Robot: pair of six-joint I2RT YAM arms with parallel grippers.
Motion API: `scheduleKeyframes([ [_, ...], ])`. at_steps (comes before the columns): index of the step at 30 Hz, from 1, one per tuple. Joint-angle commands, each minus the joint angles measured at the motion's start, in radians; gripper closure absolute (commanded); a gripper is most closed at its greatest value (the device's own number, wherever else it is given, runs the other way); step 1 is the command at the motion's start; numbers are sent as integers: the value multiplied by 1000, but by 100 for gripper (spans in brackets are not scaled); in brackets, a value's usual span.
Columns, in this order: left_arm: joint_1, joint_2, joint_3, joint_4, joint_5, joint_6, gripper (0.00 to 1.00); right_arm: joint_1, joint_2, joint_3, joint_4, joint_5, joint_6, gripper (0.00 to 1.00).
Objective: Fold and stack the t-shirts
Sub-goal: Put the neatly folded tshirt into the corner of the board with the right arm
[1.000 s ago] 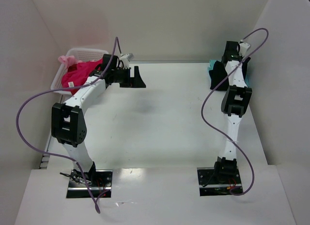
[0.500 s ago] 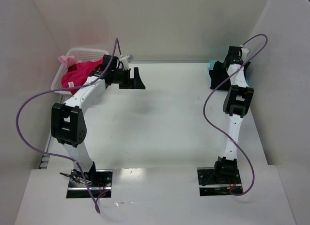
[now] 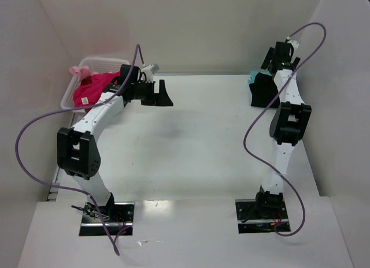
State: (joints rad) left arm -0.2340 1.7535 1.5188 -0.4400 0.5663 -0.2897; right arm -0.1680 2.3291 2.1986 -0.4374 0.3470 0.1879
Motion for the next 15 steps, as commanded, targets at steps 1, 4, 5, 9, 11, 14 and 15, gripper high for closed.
scheduleKeyframes([
  [1, -7, -110, -28, 44, 32, 11, 1, 79, -325, -117, 157, -68, -28, 0],
  [4, -7, -158, -37, 44, 0, 20, 1, 90, -514, -293, 147, -226, 27, 0],
  [5, -7, -184, -48, 35, -23, 32, 1, 90, -569, -351, 147, -274, 69, 0],
  [9, -7, -267, -95, 23, -103, 43, 1, 99, -825, -650, 87, -297, 183, 0],
  [11, -7, -327, -117, 12, -129, 43, 1, 99, -976, -748, 83, -258, 208, 0],
  [14, -7, -397, -166, -6, -178, 43, 1, 99, -1181, -924, 105, -238, 208, 0],
  [15, -7, -414, -180, -6, -193, 43, 1, 99, -1217, -962, 88, -238, 208, 0],
])
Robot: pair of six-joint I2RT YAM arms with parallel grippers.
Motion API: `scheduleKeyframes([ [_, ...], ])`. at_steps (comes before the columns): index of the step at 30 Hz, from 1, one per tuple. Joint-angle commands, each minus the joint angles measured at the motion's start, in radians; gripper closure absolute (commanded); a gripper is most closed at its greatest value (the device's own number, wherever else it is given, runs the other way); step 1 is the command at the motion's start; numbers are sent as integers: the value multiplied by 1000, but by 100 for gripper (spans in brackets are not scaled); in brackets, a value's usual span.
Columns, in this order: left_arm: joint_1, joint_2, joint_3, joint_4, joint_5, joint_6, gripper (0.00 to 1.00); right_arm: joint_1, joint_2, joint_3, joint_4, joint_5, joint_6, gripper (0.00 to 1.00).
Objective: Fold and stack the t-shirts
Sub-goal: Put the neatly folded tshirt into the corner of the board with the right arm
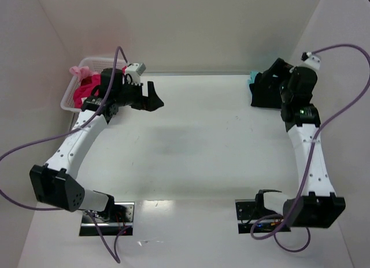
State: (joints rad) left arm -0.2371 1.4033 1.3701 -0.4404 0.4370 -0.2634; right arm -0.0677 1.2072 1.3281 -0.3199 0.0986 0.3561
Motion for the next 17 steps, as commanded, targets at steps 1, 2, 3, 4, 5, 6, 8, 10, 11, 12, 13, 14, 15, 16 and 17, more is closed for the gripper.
scheduleKeyframes([
  [1, -4, -99, -48, -6, -90, 7, 1, -1, -124, -104, -80, 10, 40, 0],
  [2, -4, -115, -61, -18, -101, 7, 1, -1, -179, -121, -102, -17, 55, 0],
  [3, -4, -133, -86, -18, -113, 7, 1, -1, -207, -166, -120, -43, 73, 0],
  [4, -4, -168, -97, -29, -122, 7, 1, -1, -237, -199, -133, -72, 86, 0],
  [5, -4, -187, -106, -29, -136, -5, 1, -1, -270, -234, -142, -97, 102, 0],
  [6, -4, -207, -118, -38, -136, -16, 1, -1, -337, -309, -142, -143, 113, 0],
  [8, -4, -269, -161, -38, -168, -29, 1, -1, -394, -369, -151, -154, 139, 0],
  [10, -4, -331, -198, -38, -191, -43, 1, -1, -452, -418, -169, -174, 148, 0],
  [11, -4, -351, -232, -38, -222, -56, 1, -1, -462, -418, -169, -174, 149, 0],
  [12, -4, -369, -247, -38, -237, -68, 1, -1, -462, -429, -194, -174, 149, 0],
  [13, -4, -401, -261, -38, -253, -68, 1, -1, -471, -429, -194, -163, 149, 0],
  [14, -4, -415, -276, -38, -264, -79, 1, -1, -471, -417, -203, -163, 149, 0],
  [15, -4, -428, -287, -50, -286, -79, 1, -1, -460, -394, -223, -163, 149, 0],
  [16, -4, -446, -299, -50, -297, -88, 1, -1, -451, -394, -223, -163, 149, 0],
  [17, -4, -455, -299, -50, -297, -88, 1, -1, -451, -385, -223, -163, 139, 0],
])
